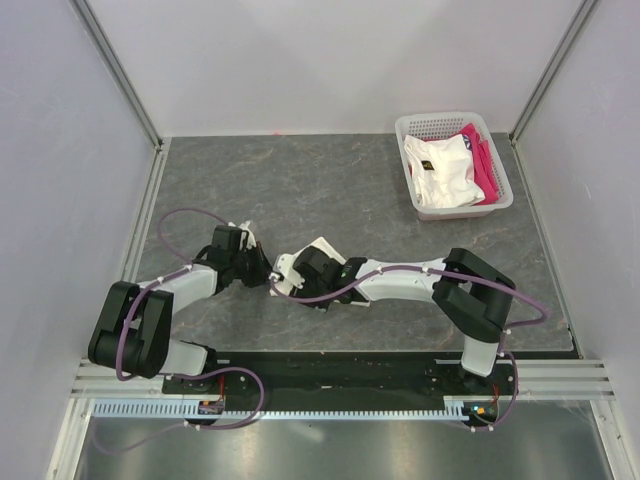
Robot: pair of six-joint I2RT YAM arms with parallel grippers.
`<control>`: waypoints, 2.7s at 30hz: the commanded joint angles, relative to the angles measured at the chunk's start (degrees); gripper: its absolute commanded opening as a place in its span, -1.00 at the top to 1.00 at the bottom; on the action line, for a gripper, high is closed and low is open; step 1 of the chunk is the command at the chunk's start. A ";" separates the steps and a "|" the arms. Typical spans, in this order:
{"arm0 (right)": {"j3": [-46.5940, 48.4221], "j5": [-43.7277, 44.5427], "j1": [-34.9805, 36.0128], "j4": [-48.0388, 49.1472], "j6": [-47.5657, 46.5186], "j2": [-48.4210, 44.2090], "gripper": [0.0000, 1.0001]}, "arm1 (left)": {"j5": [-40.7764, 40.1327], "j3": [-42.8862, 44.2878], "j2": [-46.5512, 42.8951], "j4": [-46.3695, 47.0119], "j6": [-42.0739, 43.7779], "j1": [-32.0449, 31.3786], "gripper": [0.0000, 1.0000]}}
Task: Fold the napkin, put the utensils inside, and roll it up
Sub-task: Roll the napkin with the utensil
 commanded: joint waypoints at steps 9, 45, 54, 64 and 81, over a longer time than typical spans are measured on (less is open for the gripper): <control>3.11 -15.64 -6.02 -3.11 1.61 3.35 0.25 | 1.78 2.93 0.79 0.77 2.42 -0.06 0.43; 13.31 -47.65 -18.16 -16.12 9.34 15.66 0.43 | 4.24 -8.58 -9.50 13.08 -1.80 -0.24 0.22; 13.57 -44.58 -18.34 -15.77 9.43 13.47 0.17 | 3.10 -6.65 -5.20 12.73 -1.54 -0.24 0.89; 10.68 -35.53 -17.99 -11.12 10.31 2.84 -0.36 | 2.66 -1.99 -0.71 6.76 0.30 -0.24 0.96; 4.43 1.12 -1.47 -5.23 -0.15 -2.89 -0.49 | 2.04 3.99 4.30 -0.81 1.45 -0.15 0.96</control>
